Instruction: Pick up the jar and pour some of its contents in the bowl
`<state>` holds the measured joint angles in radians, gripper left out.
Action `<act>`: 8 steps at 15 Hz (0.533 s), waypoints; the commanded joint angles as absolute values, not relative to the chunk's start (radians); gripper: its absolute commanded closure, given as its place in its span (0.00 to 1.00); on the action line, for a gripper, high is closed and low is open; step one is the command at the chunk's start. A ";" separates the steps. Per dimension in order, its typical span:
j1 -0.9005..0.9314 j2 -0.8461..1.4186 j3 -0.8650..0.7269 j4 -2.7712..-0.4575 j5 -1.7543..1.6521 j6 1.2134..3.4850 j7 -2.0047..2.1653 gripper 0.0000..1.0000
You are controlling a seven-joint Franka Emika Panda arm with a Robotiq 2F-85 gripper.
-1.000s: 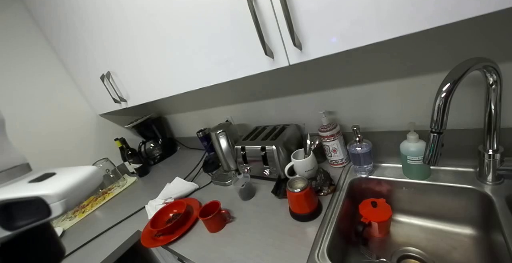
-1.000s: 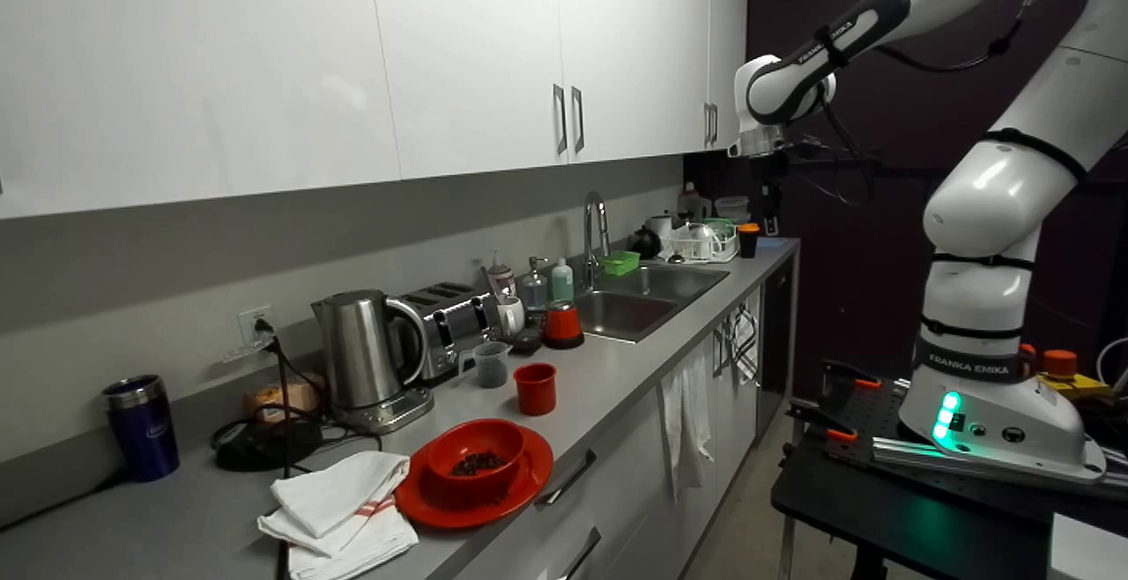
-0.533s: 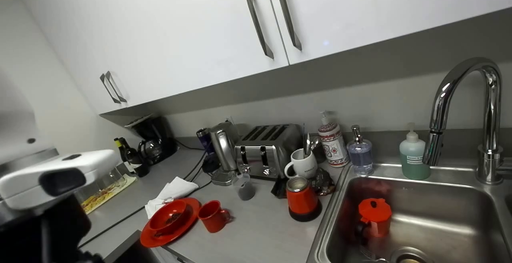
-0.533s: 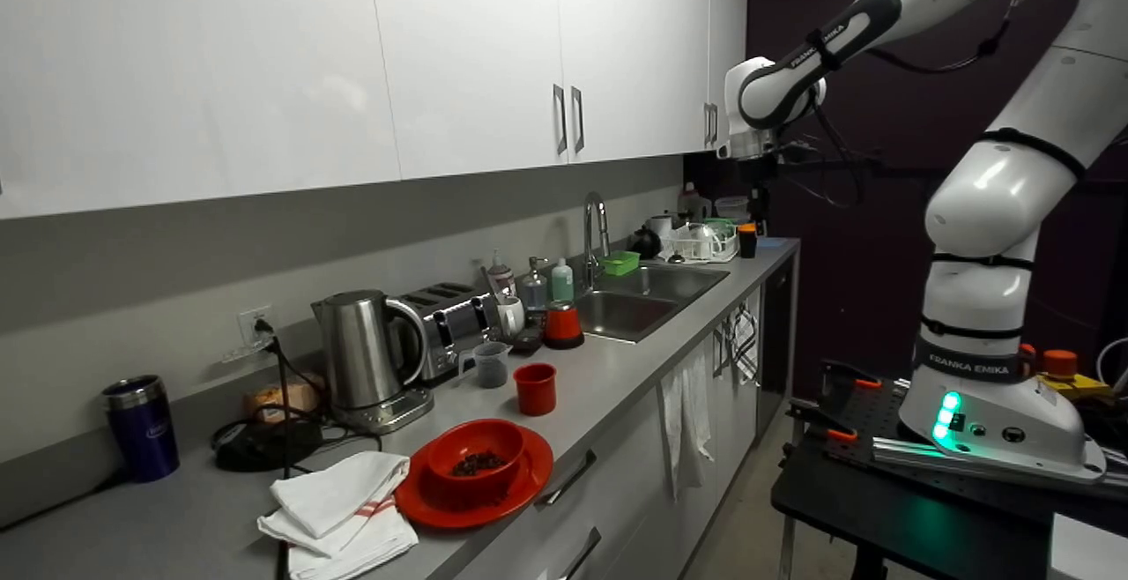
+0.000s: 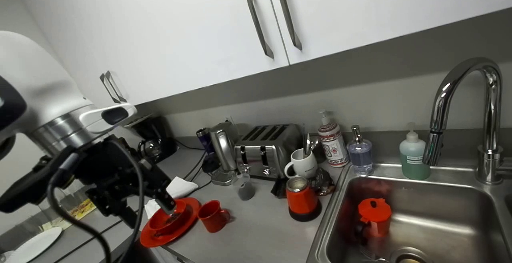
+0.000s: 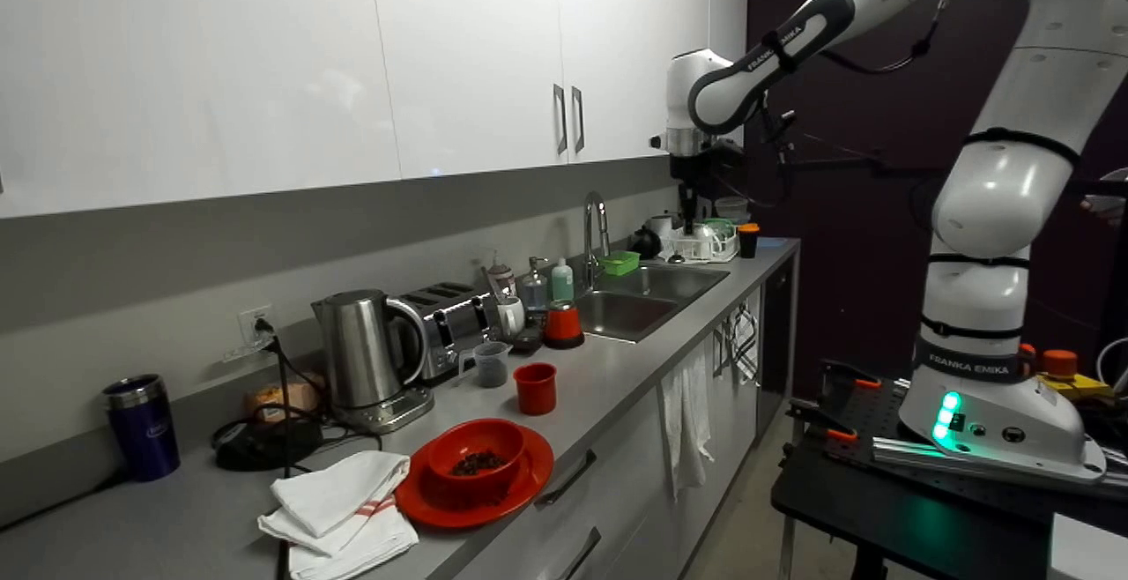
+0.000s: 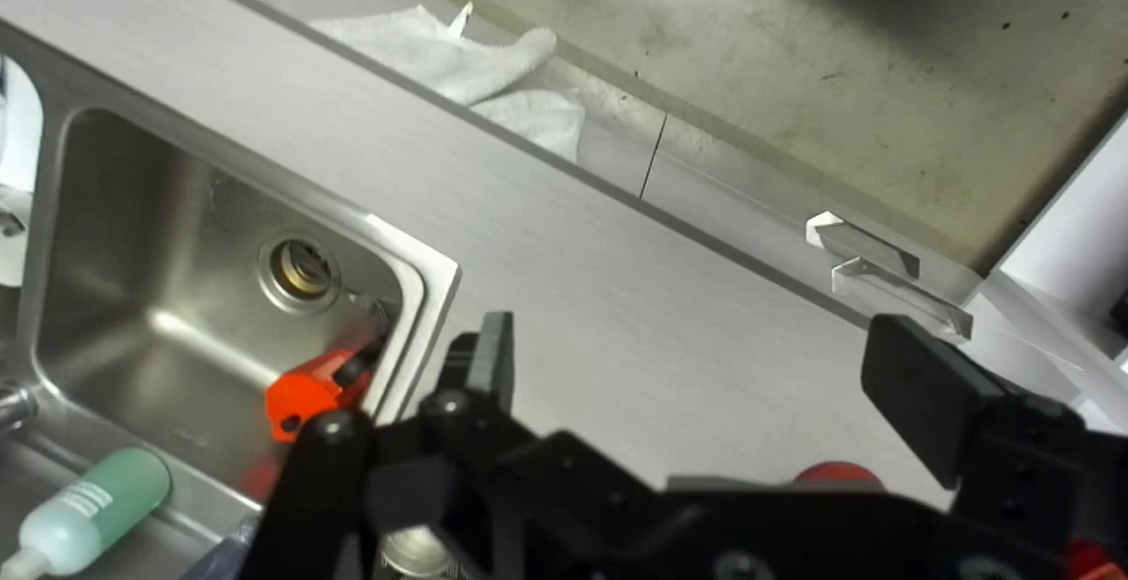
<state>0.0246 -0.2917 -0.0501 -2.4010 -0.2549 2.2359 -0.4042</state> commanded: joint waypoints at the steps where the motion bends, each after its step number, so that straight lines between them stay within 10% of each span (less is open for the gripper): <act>1: 0.052 -0.165 -0.020 -2.287 -0.254 2.305 -0.416 0.00; 8: 0.079 0.064 0.039 -2.095 -0.187 2.418 -0.449 0.00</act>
<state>0.0730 -0.0403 0.0223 -2.1982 -0.2389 2.3893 -0.4060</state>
